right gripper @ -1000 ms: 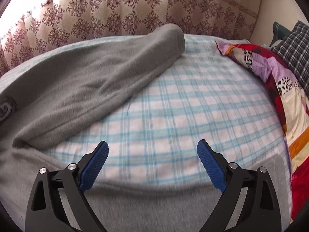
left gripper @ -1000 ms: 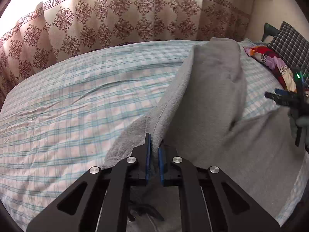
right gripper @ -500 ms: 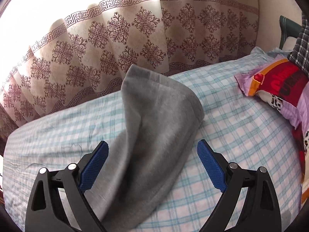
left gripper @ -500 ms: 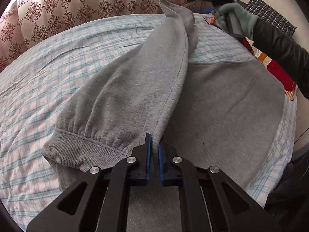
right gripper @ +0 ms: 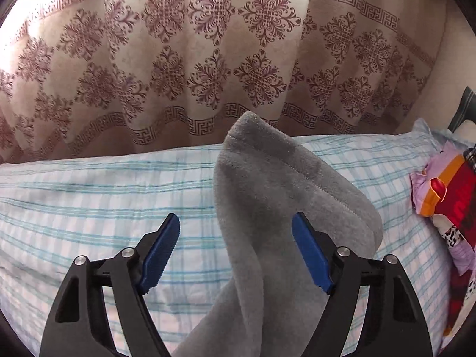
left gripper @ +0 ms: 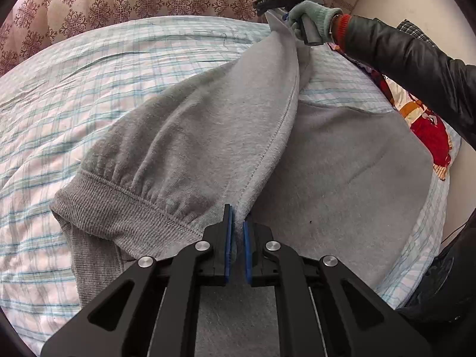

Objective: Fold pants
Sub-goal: 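Grasp the leg cuff with the right gripper while the left gripper holds the pants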

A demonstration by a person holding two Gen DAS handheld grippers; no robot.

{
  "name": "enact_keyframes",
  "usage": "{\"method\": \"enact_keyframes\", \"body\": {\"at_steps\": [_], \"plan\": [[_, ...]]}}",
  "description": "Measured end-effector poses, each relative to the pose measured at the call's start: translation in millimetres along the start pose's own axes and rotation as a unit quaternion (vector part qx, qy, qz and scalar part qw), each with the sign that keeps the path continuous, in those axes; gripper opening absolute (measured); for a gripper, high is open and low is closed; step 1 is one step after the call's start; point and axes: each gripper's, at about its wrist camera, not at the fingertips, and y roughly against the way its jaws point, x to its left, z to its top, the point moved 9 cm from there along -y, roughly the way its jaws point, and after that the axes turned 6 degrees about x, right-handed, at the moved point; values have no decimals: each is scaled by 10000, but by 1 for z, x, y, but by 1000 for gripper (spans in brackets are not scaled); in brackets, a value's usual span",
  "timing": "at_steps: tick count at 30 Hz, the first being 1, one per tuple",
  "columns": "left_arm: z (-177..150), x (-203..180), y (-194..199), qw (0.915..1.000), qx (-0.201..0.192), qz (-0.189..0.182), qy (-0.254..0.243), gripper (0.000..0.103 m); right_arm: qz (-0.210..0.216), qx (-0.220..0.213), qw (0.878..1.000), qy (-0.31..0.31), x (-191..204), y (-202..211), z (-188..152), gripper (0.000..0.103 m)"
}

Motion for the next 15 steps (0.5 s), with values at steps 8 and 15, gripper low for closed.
{"method": "enact_keyframes", "body": {"at_steps": [8,15], "plan": [[9,8,10,9998,-128,143,17,6,-94,165,9982,-561,-49,3,1,5],[42,39,59,9947,-695,762,22,6,177,-302,9920,-1210,-126,75,12,4]]}}
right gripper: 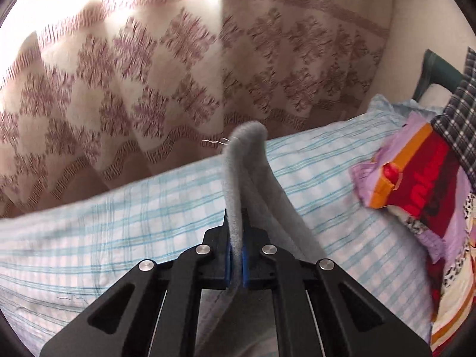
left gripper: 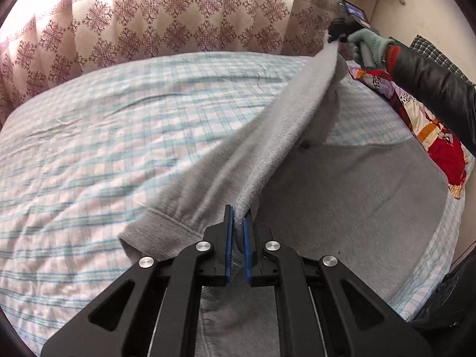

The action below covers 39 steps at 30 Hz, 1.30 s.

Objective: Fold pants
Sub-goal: 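Grasp the leg cuff with the right gripper while the left gripper holds the pants, then fold the held leg over onto the other half with both grippers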

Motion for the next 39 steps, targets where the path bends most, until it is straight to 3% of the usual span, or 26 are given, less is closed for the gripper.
{"method": "enact_keyframes", "body": {"at_steps": [8,14,25,32,39], "plan": [[41,18,59,9948,-709,664,-306,6,324,-228,9984,-407,-66,87,-8,4],[44,18,86,9929,-860,723,-380,6,435,-306,9972,-519,-113,136,-41,4],[-20,-15,94,9936,-576,552,-803,6,430,18,9932,-1082,-221,172,-177,4],[-65,-28,84,9936,-375,338,-1006,6,263,242,9918,-1230,-265,177,-263,4],[-108,-36,64,9895,-1,340,-1408,6,163,348,9898,-1370,-286,174,-318,4]]}}
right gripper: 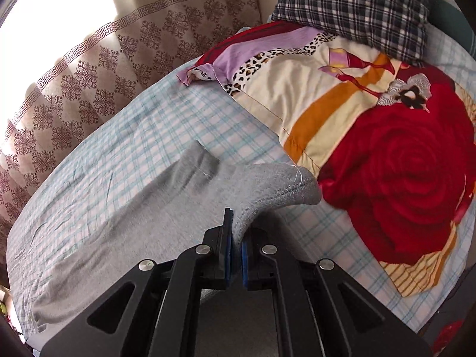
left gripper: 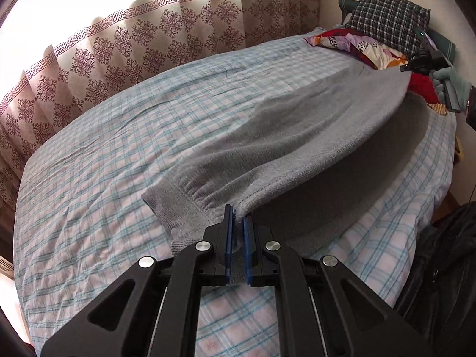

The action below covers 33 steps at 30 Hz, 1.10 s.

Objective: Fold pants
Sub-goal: 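Fold the held leg over onto the other half with both grippers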

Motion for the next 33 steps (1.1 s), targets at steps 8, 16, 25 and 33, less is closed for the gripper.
{"method": "enact_keyframes", "body": {"at_steps": [8,16,25,33], "plan": [[-30,-8,-22,9993,343,5,-170,6,-20,-381,9993,-18,-14,30,-28,4],[-39,-12,-31,9981,456,-36,-421,6,-355,128,9991,-204,-47,-9,-75,4],[-43,-14,-34,9972,538,5,-518,7,-413,-172,9990,-41,-42,6,-76,4],[-45,-16,-39,9962,652,55,-571,9,-609,90,9981,-49,-54,-13,-94,4]]}}
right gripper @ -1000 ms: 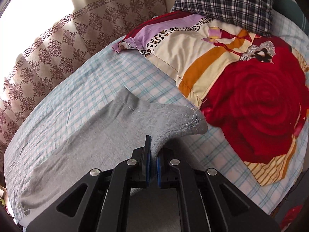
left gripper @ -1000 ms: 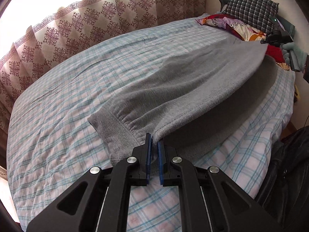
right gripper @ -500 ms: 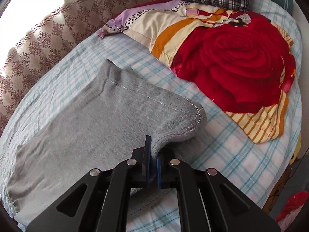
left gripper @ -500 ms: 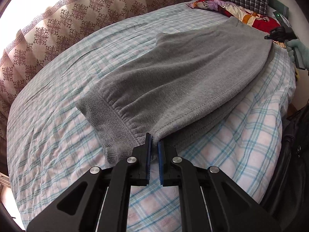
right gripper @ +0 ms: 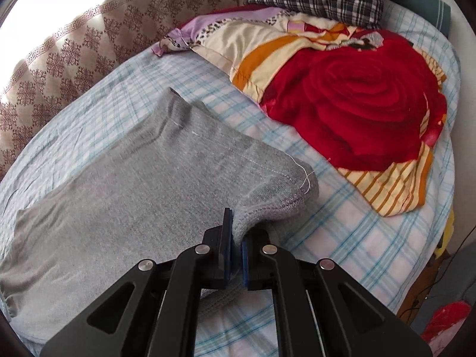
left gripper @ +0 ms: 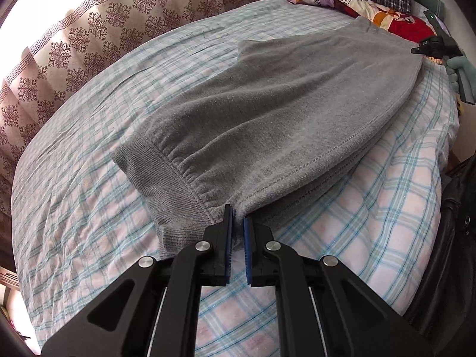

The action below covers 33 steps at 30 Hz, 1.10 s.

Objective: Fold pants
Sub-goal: 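Fold the held leg over onto the other half with both grippers, then open both grippers to release the folded pants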

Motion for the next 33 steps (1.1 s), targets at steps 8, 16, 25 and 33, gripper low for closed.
{"method": "enact_keyframes", "body": {"at_steps": [8,16,25,33], "plan": [[-4,-2,5,9996,86,-136,247,30,139,63,9998,103,-1,-1,-2,9],[-22,10,22,9987,151,30,480,50,428,-66,9988,-217,-7,15,0,14],[19,7,51,9967,-309,64,752,58,-282,-536,9968,-517,-37,40,9,29],[79,-55,19,9967,-487,-415,505,58,453,-446,9943,851,52,53,-19,32]]}}
